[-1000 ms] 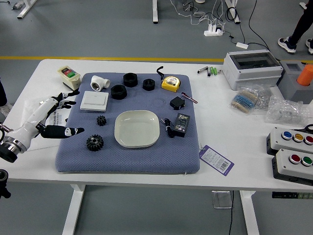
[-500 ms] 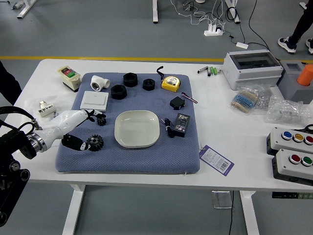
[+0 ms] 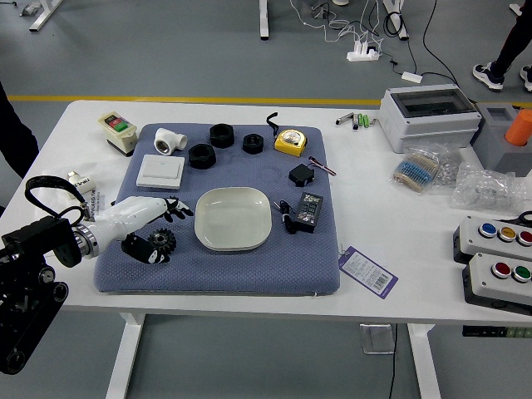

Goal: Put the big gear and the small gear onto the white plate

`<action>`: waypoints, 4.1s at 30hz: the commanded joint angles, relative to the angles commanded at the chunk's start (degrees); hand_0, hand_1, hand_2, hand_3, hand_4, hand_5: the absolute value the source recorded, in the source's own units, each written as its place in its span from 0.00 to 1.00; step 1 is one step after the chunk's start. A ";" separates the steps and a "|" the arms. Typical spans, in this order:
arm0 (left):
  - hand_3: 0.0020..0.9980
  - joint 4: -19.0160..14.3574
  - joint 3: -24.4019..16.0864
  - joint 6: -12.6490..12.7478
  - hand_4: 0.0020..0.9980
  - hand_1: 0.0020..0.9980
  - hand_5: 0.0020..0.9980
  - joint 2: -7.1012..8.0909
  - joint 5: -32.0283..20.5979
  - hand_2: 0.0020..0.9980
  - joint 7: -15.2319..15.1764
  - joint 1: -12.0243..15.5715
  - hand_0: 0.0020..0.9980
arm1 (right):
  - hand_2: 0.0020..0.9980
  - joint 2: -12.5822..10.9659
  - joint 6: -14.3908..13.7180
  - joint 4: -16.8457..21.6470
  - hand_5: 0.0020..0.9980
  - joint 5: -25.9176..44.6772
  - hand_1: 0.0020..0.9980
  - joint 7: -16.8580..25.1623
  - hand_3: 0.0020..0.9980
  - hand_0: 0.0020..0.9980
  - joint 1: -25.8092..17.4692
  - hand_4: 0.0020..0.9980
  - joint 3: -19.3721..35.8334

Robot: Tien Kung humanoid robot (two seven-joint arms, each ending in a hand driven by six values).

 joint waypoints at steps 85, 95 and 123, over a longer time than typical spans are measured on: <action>0.79 16.47 11.18 7.30 1.00 0.66 0.15 -10.25 0.00 0.74 2.07 -18.63 0.50 | 0.76 -0.51 -0.40 0.32 0.65 1.00 0.71 0.13 0.57 0.69 0.72 0.79 -1.45; 0.86 16.01 11.15 6.55 1.00 0.80 0.20 -9.88 0.00 0.93 1.92 -18.62 0.69 | 0.76 -0.57 -0.34 0.29 0.65 0.80 0.71 0.11 0.57 0.69 0.87 0.79 -1.20; 0.69 16.93 7.32 3.84 0.84 0.65 0.00 -2.60 0.00 0.71 4.15 -17.18 0.55 | 0.76 -0.46 -0.20 0.13 0.65 0.77 0.71 0.03 0.57 0.69 0.75 0.79 -1.01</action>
